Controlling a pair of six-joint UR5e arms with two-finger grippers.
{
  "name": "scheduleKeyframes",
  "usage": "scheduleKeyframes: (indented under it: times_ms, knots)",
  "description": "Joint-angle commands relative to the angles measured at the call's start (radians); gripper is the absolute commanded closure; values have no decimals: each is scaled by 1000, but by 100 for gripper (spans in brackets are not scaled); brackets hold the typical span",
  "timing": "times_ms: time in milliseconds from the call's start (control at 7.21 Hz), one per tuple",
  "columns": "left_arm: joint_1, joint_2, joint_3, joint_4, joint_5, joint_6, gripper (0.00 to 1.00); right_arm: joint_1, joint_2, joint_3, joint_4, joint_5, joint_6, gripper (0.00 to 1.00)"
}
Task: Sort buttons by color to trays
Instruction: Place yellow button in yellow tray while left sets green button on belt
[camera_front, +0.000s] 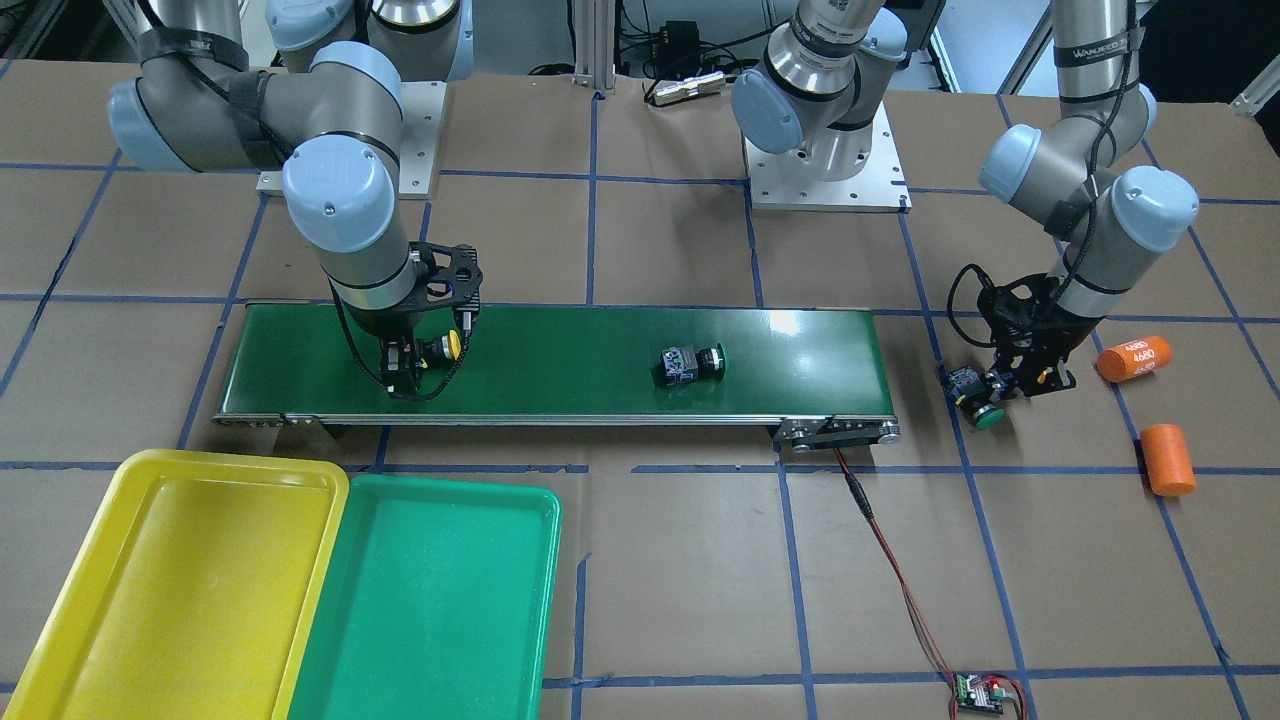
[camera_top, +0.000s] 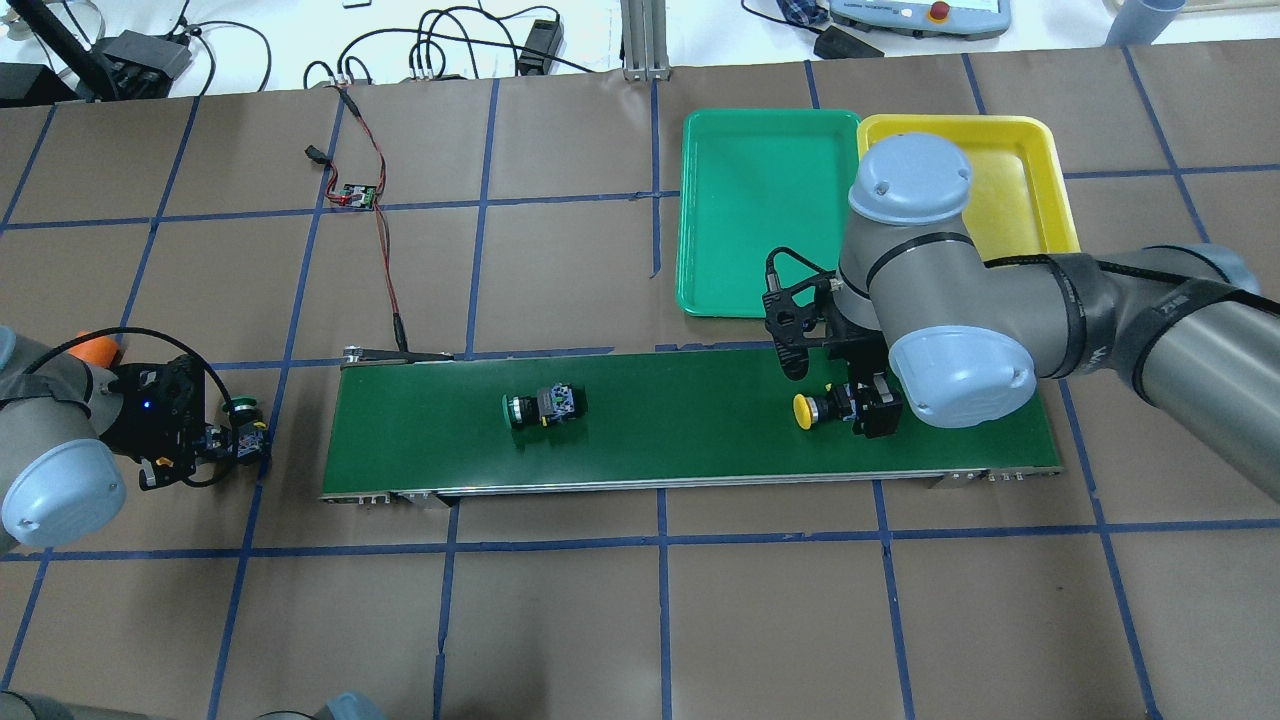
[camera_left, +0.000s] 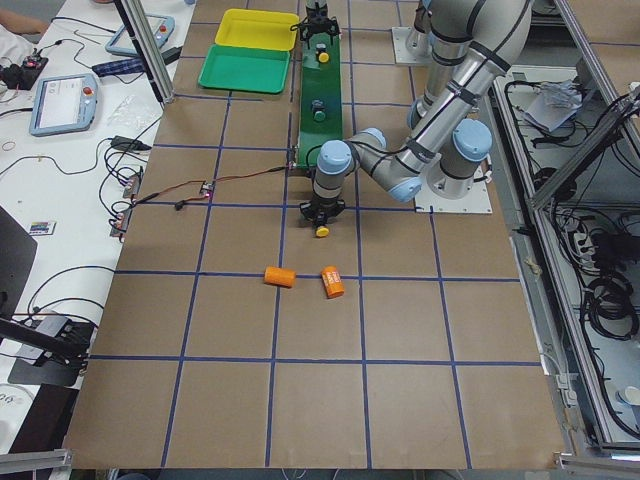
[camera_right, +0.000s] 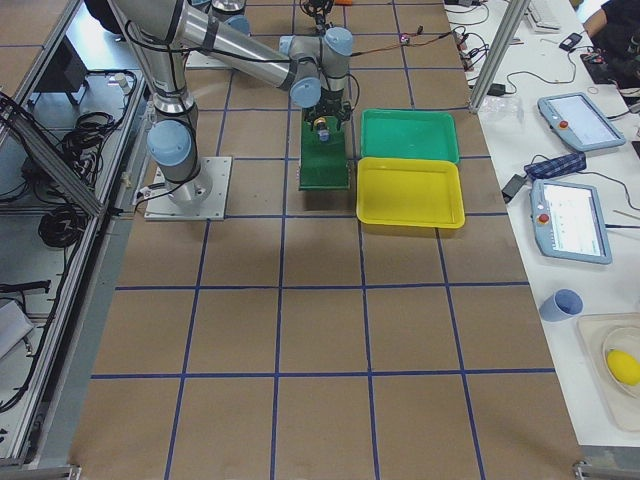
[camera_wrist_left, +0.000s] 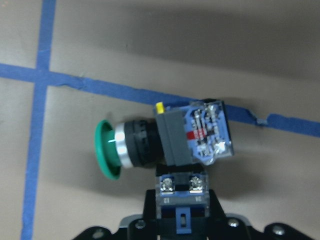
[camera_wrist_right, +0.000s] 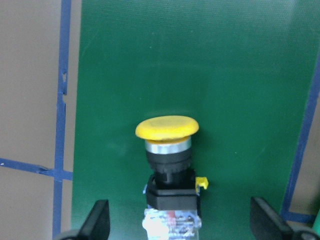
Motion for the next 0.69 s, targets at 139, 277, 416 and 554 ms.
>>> scheduleKeyframes:
  times_ms: [139, 277, 416, 554]
  knots:
    - [-26, 133, 43, -127, -10, -59, 100, -8, 10, -2, -21, -17, 5, 19]
    - [-96, 193, 46, -180, -23, -129, 100, -6, 7, 2, -8, -52, 2, 28]
    - [-207, 238, 47, -219, -23, -204, 100, -5, 4, 7, -1, -123, 5, 38]
    - [-334, 253, 40, -221, -23, -223, 100, -5, 6, 6, 40, -180, 6, 48]
